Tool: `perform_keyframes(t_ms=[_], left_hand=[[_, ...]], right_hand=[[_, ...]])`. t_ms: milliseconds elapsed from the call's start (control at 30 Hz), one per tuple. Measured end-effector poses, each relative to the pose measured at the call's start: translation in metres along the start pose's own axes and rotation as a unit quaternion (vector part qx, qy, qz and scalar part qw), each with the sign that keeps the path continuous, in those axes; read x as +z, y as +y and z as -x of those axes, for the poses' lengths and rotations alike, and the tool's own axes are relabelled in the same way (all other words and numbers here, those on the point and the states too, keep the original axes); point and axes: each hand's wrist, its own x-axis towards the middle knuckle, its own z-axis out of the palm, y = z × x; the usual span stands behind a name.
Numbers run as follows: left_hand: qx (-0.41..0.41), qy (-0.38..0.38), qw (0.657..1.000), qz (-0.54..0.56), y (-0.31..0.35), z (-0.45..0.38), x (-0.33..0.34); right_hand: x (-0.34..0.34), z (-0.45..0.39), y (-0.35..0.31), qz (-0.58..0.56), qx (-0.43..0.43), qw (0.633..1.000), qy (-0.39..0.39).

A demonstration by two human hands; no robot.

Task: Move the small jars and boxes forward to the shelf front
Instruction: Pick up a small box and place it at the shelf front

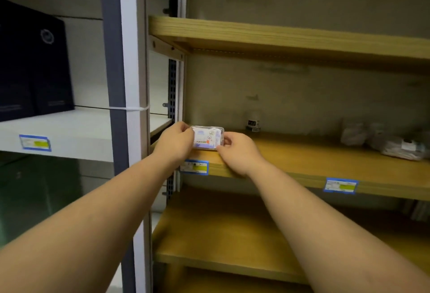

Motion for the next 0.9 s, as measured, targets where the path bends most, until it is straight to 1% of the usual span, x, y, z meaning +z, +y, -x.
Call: perform_keyframes(t_ms=[133,233,300,367,400,467,500,567,633,733,833,900], left_hand=[[-0.031,0.007,0.999,0.007,0.012,-0.01,0.006],[-0.053,0.035,0.998,-0.023,0.022,-0.035,0.011],[-0.055,0.041,0.998,-0.003,0.03,-0.059,0.017],[-0.072,0.007,0.996,-0.052,0.041,-0.075,0.023],[-0.08,0.009,0.993,-0.083,0.045,-0.085,0.025],[-0.071,0.016,0.994,-0.076,0.045,-0.117,0.032],[-0.056,0.009,0.991,-0.122,0.041,-0.137,0.039],[-0.047,0.003,0.982,-0.181,0.027,-0.169,0.055],[-0.06,-0.014,0.974,-0.217,0.007,-0.191,0.068],[-0.061,0.022,0.972,-0.227,-0.014,-0.211,0.073],[-0.061,0.082,0.979,-0.175,-0.023,-0.211,0.075],[-0.064,0.12,0.982,-0.13,-0.023,-0.209,0.075]], right_hand=[[0.004,-0.006,0.003,-0.011,0.012,1.0,-0.008],[0.003,-0.027,0.004,-0.092,0.031,0.995,-0.027],[0.001,-0.05,0.006,-0.115,0.054,0.991,-0.046],[0.003,-0.083,0.01,-0.091,0.076,0.992,-0.047],[0.003,-0.1,0.012,-0.07,0.081,0.993,-0.046],[0.007,-0.133,0.016,-0.038,0.084,0.995,-0.042],[0.01,-0.147,0.019,-0.035,0.087,0.995,-0.041],[0.019,-0.171,0.029,-0.037,0.102,0.993,-0.04],[0.031,-0.183,0.04,-0.034,0.108,0.992,-0.047],[0.043,-0.19,0.054,-0.051,0.101,0.992,-0.057],[0.046,-0.189,0.056,-0.056,0.068,0.994,-0.064],[0.044,-0.19,0.053,-0.062,0.065,0.994,-0.061]])
